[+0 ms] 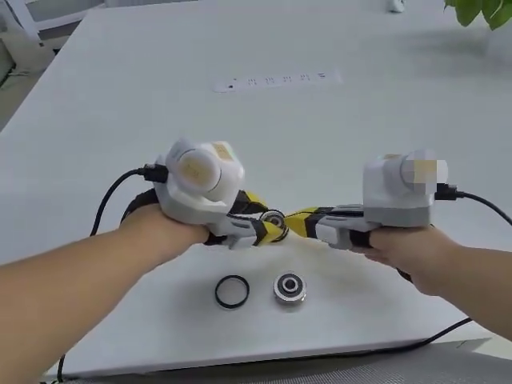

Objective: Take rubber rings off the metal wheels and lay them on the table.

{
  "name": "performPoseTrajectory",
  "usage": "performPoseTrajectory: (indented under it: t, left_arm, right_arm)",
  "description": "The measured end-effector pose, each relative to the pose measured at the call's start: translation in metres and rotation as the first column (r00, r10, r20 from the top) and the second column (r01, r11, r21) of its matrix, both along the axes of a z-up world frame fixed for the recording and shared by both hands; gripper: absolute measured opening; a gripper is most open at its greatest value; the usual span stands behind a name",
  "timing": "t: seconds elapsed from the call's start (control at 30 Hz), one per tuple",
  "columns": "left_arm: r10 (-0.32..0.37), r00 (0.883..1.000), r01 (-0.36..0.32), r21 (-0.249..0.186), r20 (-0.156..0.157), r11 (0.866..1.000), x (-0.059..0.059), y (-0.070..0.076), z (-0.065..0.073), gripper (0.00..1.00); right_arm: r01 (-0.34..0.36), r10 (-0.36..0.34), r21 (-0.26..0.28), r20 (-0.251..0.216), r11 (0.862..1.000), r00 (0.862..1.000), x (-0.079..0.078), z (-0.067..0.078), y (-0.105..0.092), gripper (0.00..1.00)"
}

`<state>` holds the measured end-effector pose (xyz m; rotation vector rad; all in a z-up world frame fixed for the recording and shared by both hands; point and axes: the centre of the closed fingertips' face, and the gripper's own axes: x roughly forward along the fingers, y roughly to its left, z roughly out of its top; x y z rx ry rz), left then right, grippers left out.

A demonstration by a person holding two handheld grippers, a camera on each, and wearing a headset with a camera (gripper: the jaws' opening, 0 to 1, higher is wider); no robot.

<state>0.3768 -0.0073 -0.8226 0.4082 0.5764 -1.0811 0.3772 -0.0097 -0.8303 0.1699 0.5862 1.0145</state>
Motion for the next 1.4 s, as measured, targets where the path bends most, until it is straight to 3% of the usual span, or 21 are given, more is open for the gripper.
performPoseTrajectory:
  t: [0.43,0.9,1.4]
  left_arm:
    - [-0.019,1.000,0.019,-0.009,0.017,1.000,-0.016,0.013,0.016,0.44]
    - [-0.037,0.999,0.038,-0.027,0.025,0.999,-0.042,0.021,0.036,0.59]
    - [-0.046,0.999,0.047,-0.023,0.024,0.999,-0.067,0.041,0.045,0.67]
  right_arm:
    - [-0.033,0.033,0.002,0.014,0.999,0.999,-0.005,0.009,0.006,0.00]
    - [-0.052,0.051,0.025,0.027,0.998,0.998,-0.017,0.028,0.011,0.00]
    - [-0.099,0.098,0.031,0.037,0.995,0.995,-0.035,0.041,0.019,0.00]
